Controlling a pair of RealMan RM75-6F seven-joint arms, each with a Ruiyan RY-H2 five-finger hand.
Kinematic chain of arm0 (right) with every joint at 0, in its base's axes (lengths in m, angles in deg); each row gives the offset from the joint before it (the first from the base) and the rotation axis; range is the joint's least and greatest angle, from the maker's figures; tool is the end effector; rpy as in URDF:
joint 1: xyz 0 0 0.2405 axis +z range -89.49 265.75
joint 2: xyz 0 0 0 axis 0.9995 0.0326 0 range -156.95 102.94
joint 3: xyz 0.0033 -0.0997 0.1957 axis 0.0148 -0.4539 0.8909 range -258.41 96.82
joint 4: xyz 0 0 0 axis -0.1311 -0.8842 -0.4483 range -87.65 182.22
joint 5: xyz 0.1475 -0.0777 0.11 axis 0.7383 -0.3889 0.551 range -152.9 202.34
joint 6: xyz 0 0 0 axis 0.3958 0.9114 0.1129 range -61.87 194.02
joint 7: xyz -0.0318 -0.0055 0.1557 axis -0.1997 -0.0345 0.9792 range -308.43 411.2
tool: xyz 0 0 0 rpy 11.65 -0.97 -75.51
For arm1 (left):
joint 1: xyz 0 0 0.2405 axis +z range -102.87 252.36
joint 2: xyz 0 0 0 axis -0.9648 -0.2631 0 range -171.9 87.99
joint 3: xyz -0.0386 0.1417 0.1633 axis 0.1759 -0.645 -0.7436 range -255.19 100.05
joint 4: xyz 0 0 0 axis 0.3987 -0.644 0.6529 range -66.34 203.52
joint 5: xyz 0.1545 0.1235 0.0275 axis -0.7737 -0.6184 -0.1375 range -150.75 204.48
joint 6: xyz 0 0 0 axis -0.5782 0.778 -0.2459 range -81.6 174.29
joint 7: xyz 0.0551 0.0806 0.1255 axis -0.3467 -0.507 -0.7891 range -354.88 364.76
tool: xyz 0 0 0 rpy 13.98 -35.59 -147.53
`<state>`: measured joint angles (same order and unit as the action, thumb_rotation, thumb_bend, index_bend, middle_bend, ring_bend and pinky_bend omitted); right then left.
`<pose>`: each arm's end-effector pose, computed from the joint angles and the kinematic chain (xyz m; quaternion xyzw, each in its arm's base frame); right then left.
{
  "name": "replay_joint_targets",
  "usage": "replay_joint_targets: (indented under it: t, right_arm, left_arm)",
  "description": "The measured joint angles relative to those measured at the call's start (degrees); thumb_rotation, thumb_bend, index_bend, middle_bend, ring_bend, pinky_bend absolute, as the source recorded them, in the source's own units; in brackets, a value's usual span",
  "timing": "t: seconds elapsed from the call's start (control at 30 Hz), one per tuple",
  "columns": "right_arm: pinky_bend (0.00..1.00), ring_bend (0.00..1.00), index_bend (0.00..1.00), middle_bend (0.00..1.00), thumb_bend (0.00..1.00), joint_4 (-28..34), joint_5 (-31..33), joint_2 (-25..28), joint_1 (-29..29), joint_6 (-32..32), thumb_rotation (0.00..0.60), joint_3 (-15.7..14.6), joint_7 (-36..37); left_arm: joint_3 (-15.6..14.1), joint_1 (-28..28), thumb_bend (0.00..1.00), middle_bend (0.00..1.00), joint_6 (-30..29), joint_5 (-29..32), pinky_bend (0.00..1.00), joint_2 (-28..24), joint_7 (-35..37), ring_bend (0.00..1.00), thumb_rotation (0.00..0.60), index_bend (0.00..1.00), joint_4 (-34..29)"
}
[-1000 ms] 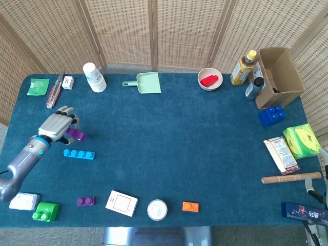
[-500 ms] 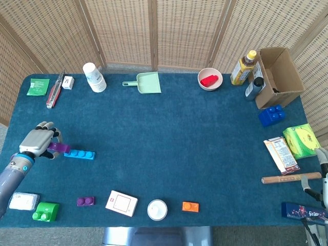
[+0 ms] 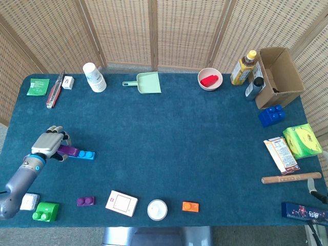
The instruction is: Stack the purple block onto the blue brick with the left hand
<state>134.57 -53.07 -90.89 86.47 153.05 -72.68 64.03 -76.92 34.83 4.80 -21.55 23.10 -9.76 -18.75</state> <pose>-0.3217 -0.1735 0.1926 0.4675 -0.4376 0.4149 0.6464 -0.2603 0.3254 0.0840 -0.7048 -0.4799 -0.1670 0.4950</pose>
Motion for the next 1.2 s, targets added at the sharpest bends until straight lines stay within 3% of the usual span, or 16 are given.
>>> replay_joint_targets:
  t: [1.2]
  right_arm:
    - [0.07, 0.0, 0.07, 0.1, 0.41, -2.5, 0.09, -0.14, -0.91, -0.2, 0.6, 0.08, 3.58]
  left_arm:
    - [-1.03, -0.02, 0.37, 0.27, -3.22, 2.8, 0.0, 0.97, -2.4, 0.09, 0.6, 0.62, -2.48]
